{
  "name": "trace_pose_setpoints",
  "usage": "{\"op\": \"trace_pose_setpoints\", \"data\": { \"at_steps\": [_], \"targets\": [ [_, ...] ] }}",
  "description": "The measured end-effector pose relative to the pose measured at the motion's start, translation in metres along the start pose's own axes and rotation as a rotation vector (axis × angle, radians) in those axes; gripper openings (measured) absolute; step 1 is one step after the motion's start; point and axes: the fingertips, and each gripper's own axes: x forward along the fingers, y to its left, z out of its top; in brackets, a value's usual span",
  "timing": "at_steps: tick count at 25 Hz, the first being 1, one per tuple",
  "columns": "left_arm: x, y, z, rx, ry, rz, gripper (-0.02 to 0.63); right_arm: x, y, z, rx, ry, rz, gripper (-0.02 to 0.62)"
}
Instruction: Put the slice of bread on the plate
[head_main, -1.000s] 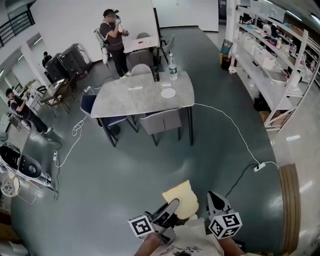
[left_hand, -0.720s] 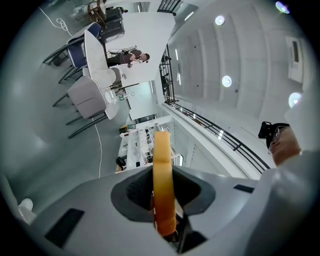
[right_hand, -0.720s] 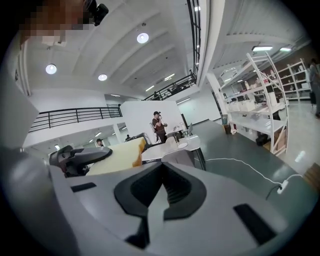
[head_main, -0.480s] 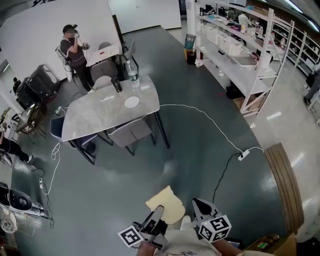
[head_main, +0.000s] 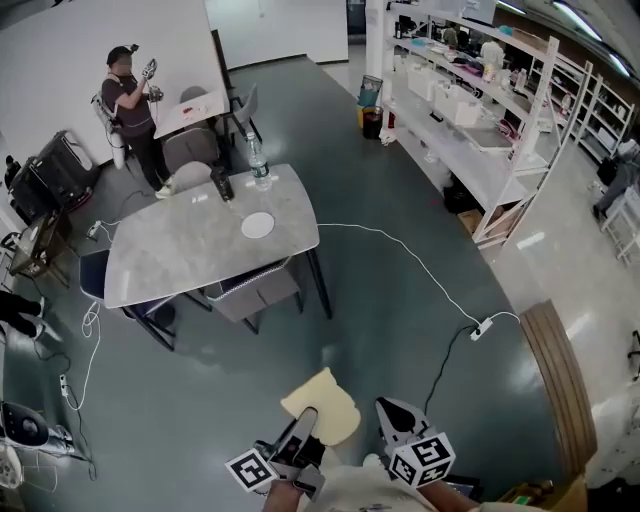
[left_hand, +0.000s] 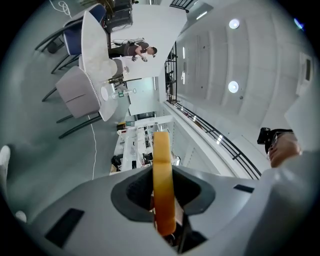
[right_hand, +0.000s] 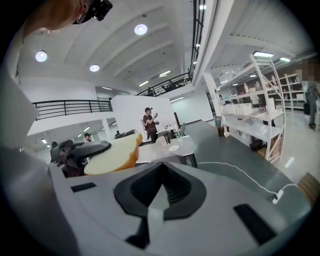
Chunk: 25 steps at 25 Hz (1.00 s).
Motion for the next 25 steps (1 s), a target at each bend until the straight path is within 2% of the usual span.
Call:
{"op": "trace_pose_setpoints", "data": {
  "at_steps": [4,8,11,15,19,25],
  "targets": [
    [0.019,-0.006,0.07,0.016,0.012,-0.02,0.1,0.065,0.019,0.034,-0.008,-0.035,0.003,0.003],
    [0.021,-0.002,0.121,0.046,0.036,-0.037,0.1,0.118,0.039,0.046,-0.005,-0.063,-0.014,0.005],
    [0.024,0.004,0.155,0.024,0.034,-0.058,0.1,0.149,0.055,0.056,-0.024,-0.078,-0.012,0.005],
    [0.024,0.02,0.18,-0.003,0.044,-0.012,0.1,0.174,0.057,0.046,0.008,-0.036,-0.04,0.005],
    [0.031,0.031,0.2,-0.022,0.048,0.001,0.1,0.2,0.057,0.046,0.022,-0.013,-0.045,0.003],
    [0.058,0.051,0.222,-0.045,0.045,0.034,0.1,0.239,0.033,0.055,0.046,-0.001,-0.061,0.003]
  ]
}}
